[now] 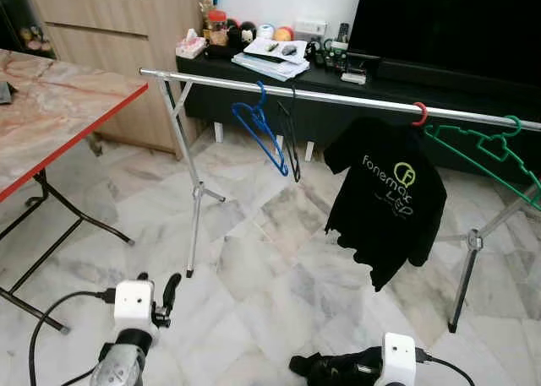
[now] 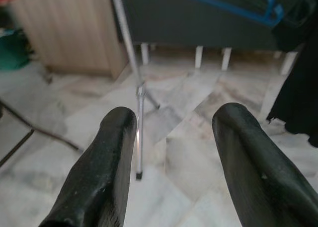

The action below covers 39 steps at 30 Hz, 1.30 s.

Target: Hang hanger

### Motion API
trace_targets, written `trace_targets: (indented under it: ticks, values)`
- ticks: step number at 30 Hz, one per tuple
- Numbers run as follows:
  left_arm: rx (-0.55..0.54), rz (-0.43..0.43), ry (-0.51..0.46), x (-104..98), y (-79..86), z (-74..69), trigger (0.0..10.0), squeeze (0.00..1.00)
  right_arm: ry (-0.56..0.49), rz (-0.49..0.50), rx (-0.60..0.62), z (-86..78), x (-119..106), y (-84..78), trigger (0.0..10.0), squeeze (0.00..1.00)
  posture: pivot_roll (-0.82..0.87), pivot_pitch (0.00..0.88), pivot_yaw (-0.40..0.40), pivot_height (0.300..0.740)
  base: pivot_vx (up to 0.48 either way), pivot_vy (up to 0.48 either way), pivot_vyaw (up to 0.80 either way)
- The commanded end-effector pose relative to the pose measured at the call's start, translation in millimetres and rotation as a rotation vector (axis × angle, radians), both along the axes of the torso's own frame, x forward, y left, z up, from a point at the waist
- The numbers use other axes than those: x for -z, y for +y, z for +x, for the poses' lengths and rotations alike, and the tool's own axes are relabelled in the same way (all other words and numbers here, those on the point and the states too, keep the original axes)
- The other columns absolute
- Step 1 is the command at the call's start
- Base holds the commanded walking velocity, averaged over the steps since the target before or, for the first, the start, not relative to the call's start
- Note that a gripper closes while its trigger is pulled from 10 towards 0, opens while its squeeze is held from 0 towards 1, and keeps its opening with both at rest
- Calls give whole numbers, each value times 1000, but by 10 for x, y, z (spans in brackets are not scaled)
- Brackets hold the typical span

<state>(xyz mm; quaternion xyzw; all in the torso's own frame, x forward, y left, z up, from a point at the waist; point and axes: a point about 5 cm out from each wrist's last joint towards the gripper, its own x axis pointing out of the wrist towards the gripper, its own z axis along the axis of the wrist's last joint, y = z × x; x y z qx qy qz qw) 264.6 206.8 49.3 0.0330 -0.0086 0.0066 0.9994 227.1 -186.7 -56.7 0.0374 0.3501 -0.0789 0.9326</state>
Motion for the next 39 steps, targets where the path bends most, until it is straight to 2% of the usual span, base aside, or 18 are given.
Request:
trace_targets:
  ticks: [1,4,5,13,21,30,39]
  values:
    - [24,1,8,-11,-34,-10,10000,0,-35,-4,23,15,-24,-15,10000,0,-15,50,-8,740,330,0,0]
    - [36,2,-6,-63,-53,4,10000,0,-111,-16,102,81,-105,-103,10000,0,-11,46,-6,740,255,0,0]
    - [38,2,-7,-75,-53,-1,10000,0,-173,-14,149,146,-182,-168,10000,0,-9,39,-5,740,274,0,0]
    - [49,-6,7,-109,-57,-43,10000,0,-342,-4,150,341,-407,-239,10000,0,-14,20,-2,740,328,0,0]
    - [56,-17,17,-121,-104,-51,10000,0,-359,-9,141,379,-440,-229,10000,0,-6,8,0,740,367,0,0]
    - [63,-10,9,-194,-99,16,10000,0,-349,4,142,427,-451,-157,10000,0,2,39,3,740,336,0,0]
    - [58,-9,10,-218,-103,36,10000,0,-352,1,140,453,-468,-134,10000,0,7,61,-1,740,301,0,-800]
